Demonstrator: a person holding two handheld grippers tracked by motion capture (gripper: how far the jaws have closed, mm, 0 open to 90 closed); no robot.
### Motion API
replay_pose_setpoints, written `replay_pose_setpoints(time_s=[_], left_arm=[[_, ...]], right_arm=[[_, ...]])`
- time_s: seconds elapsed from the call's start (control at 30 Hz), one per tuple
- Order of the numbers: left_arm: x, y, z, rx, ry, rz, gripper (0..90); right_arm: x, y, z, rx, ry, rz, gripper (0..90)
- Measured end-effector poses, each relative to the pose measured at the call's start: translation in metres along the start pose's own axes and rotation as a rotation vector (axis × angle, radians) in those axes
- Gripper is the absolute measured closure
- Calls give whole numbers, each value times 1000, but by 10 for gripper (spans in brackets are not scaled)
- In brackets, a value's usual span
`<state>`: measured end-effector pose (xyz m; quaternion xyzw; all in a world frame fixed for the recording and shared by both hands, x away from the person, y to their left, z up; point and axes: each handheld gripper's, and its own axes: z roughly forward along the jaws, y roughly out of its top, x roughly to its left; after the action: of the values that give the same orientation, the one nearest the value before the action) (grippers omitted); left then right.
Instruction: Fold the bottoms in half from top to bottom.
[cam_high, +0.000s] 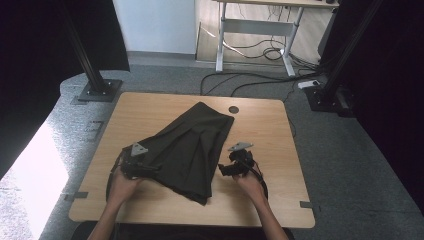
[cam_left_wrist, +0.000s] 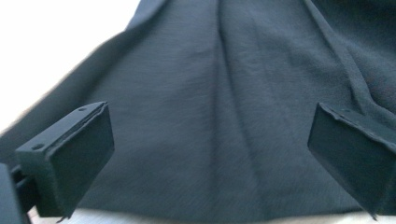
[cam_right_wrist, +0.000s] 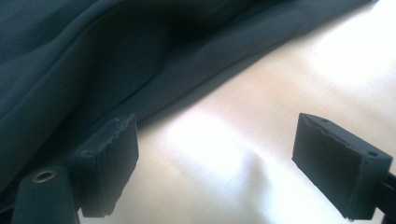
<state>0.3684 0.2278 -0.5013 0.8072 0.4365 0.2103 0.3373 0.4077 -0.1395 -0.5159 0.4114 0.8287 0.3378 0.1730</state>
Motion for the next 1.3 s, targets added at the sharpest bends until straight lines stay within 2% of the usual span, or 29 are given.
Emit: replay_pose_setpoints(time_s=[0.03,0.13,0.2,0.4,0.5,0.63,0.67,0.7,0.83,0.93,1.0,1.03,1.1,1.23,1.3], left_arm=[[-3,0,4,4,-1,3,0],[-9,-5,20,35,-8,5,0],[-9,-10,26,52,0,4,0],[-4,-16,28,63,22,-3,0],[-4,-19,32,82,40,18,0],[-5,-20,32,87,45,30,0],[-5,-20,33,89,47,35,0],[-4,-20,33,90,50,37,0],[2,-21,32,95,67,38,0],[9,-21,31,104,117,42,0],[17,-22,32,109,115,20,0],[21,-22,32,109,116,11,0],[27,-21,33,113,115,2,0],[45,-15,43,111,107,-36,0],[54,-12,50,99,77,-76,0]], right_arm=[[0,0,0,0,0,0,140],[-11,16,10,-13,-18,5,137],[-17,28,20,-22,-6,16,136],[-27,52,46,-30,-6,37,132],[-34,55,62,-9,-53,52,132],[-44,48,79,27,-104,65,132],[-45,44,82,31,-97,73,125],[-48,39,82,5,-74,116,134],[-46,35,77,14,-61,132,155],[-40,29,68,45,-46,102,175],[-32,21,58,58,-41,99,187],[-21,11,48,62,-50,103,187],[-16,7,43,65,-58,103,187],[18,-15,18,60,-101,79,169],[26,-21,5,76,-70,49,167]])
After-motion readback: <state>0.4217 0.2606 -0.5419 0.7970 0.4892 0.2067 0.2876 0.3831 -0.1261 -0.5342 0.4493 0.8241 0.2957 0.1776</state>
